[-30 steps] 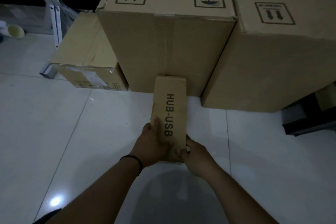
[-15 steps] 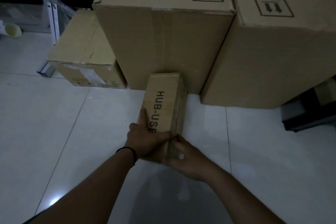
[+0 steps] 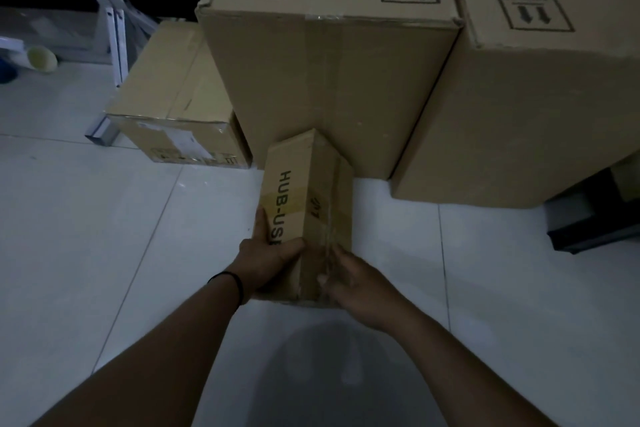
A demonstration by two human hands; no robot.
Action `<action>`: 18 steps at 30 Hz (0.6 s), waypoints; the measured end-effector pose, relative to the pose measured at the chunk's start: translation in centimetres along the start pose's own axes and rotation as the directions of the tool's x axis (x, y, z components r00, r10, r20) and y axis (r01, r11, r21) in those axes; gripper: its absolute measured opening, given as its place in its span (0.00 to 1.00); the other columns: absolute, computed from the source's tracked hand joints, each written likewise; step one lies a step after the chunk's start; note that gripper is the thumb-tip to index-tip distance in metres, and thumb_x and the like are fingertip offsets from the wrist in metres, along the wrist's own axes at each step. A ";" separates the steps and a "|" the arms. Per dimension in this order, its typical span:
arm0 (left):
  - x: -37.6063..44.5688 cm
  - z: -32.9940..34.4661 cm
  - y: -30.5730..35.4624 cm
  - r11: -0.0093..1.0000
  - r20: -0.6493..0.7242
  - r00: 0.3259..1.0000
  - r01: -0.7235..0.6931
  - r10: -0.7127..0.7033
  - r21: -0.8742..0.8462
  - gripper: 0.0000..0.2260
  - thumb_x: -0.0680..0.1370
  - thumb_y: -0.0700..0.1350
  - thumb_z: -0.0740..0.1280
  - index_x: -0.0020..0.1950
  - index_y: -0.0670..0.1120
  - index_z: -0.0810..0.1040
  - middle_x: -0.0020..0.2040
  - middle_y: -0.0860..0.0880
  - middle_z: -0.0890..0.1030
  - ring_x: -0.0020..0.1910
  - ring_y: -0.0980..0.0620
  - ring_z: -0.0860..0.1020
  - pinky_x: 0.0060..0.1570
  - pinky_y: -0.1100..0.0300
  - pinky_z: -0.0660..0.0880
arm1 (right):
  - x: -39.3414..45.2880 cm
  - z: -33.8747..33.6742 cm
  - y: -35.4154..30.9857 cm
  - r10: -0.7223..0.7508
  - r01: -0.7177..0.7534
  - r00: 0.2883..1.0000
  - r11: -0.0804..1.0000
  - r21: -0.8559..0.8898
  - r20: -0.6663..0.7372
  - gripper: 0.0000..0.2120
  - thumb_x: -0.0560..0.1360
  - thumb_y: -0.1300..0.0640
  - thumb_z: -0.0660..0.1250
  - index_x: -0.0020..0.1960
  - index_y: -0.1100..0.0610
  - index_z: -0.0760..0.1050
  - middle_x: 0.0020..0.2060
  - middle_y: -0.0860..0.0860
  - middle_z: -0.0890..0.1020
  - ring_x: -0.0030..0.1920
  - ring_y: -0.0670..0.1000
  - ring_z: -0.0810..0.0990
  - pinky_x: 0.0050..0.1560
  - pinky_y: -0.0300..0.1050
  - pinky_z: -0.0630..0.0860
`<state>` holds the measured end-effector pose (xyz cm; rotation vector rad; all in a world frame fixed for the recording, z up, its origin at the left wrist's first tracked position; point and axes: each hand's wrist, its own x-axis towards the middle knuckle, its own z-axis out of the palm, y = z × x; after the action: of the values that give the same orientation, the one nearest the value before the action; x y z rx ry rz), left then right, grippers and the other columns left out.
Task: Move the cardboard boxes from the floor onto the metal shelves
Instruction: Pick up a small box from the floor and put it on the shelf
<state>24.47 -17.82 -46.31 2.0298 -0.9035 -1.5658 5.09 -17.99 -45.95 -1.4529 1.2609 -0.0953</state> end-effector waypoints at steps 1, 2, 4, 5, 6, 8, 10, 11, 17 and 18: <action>0.0 0.1 -0.1 0.996 0.019 1.000 0.010 -0.008 -0.083 0.50 0.61 0.63 0.72 0.75 0.66 0.44 0.64 0.48 0.73 0.59 0.45 0.75 0.59 0.48 0.74 | 0.0 -0.3 0.3 0.023 -0.025 0.998 0.999 -0.032 -0.065 0.35 0.73 0.36 0.63 0.76 0.45 0.58 0.70 0.44 0.69 0.70 0.49 0.69 0.68 0.47 0.69; -0.1 0.3 -0.3 0.983 0.044 0.999 0.028 -0.020 -0.183 0.46 0.65 0.60 0.72 0.75 0.63 0.47 0.63 0.49 0.74 0.57 0.48 0.76 0.54 0.51 0.75 | 0.2 -0.7 0.6 0.057 -0.063 0.992 0.996 -0.056 -0.113 0.39 0.72 0.34 0.63 0.78 0.47 0.54 0.72 0.49 0.67 0.71 0.52 0.68 0.69 0.48 0.68; -0.4 0.9 -0.4 0.953 0.102 0.994 0.078 -0.050 -0.292 0.33 0.74 0.54 0.69 0.74 0.60 0.54 0.59 0.52 0.76 0.53 0.52 0.76 0.44 0.57 0.74 | -0.2 -1.5 0.8 0.190 -0.202 0.969 0.977 -0.066 -0.155 0.44 0.76 0.36 0.61 0.79 0.55 0.43 0.76 0.55 0.59 0.74 0.56 0.62 0.70 0.47 0.64; -0.6 1.2 -0.5 0.948 0.132 0.989 0.105 -0.068 -0.301 0.29 0.76 0.53 0.68 0.72 0.61 0.57 0.58 0.53 0.76 0.52 0.52 0.76 0.44 0.57 0.73 | -0.4 -1.8 1.0 0.248 -0.259 0.956 0.965 -0.052 -0.159 0.45 0.76 0.37 0.61 0.79 0.57 0.40 0.77 0.56 0.58 0.74 0.57 0.61 0.69 0.46 0.63; -0.6 1.3 -0.6 0.945 0.158 0.984 0.127 -0.082 -0.303 0.28 0.74 0.54 0.69 0.70 0.62 0.59 0.58 0.53 0.75 0.54 0.51 0.75 0.47 0.54 0.73 | -0.7 -2.0 1.2 0.280 -0.287 0.948 0.958 -0.027 -0.151 0.46 0.76 0.37 0.61 0.79 0.59 0.40 0.76 0.56 0.59 0.74 0.57 0.62 0.68 0.45 0.64; -0.4 1.4 -0.9 0.942 0.197 0.975 0.163 -0.107 -0.293 0.30 0.70 0.57 0.70 0.69 0.63 0.61 0.60 0.53 0.75 0.58 0.47 0.73 0.55 0.46 0.70 | -1.3 -2.1 1.4 0.324 -0.320 0.938 0.946 0.056 -0.120 0.46 0.76 0.38 0.63 0.79 0.60 0.43 0.75 0.55 0.62 0.73 0.56 0.64 0.66 0.43 0.65; -0.4 1.4 -1.2 0.936 0.210 0.968 0.194 -0.135 -0.294 0.24 0.74 0.55 0.68 0.68 0.60 0.64 0.61 0.53 0.75 0.60 0.45 0.72 0.58 0.42 0.69 | -1.5 -2.1 1.8 0.323 -0.317 0.934 0.947 0.063 -0.151 0.41 0.75 0.40 0.66 0.77 0.60 0.53 0.71 0.55 0.69 0.68 0.56 0.70 0.60 0.42 0.69; -0.6 1.4 -1.1 0.927 0.219 0.965 0.209 -0.144 -0.311 0.20 0.77 0.53 0.66 0.67 0.57 0.67 0.61 0.52 0.75 0.61 0.45 0.71 0.60 0.41 0.69 | -1.5 -2.1 2.0 0.321 -0.318 0.930 0.947 0.044 -0.180 0.36 0.74 0.42 0.67 0.73 0.59 0.59 0.67 0.54 0.73 0.64 0.56 0.74 0.58 0.42 0.71; -1.2 2.2 -1.9 0.963 0.172 0.967 0.215 -0.187 -0.162 0.20 0.81 0.38 0.60 0.72 0.48 0.69 0.64 0.44 0.76 0.62 0.42 0.74 0.60 0.43 0.74 | -1.4 -1.7 2.5 0.303 -0.319 0.940 0.943 -0.090 -0.155 0.17 0.75 0.52 0.65 0.61 0.58 0.71 0.53 0.53 0.79 0.47 0.51 0.76 0.35 0.36 0.69; -1.3 2.4 -2.0 0.973 0.156 0.970 0.205 -0.188 -0.104 0.22 0.81 0.38 0.60 0.74 0.51 0.65 0.65 0.44 0.75 0.63 0.42 0.73 0.60 0.43 0.74 | -1.2 -1.5 2.5 0.295 -0.314 0.942 0.944 -0.103 -0.161 0.18 0.75 0.53 0.64 0.63 0.59 0.69 0.54 0.54 0.78 0.47 0.51 0.75 0.33 0.36 0.67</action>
<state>22.47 -15.35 -47.43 1.9923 -0.6556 -1.8476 2.01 -17.55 -46.66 -1.3585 1.6228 0.0926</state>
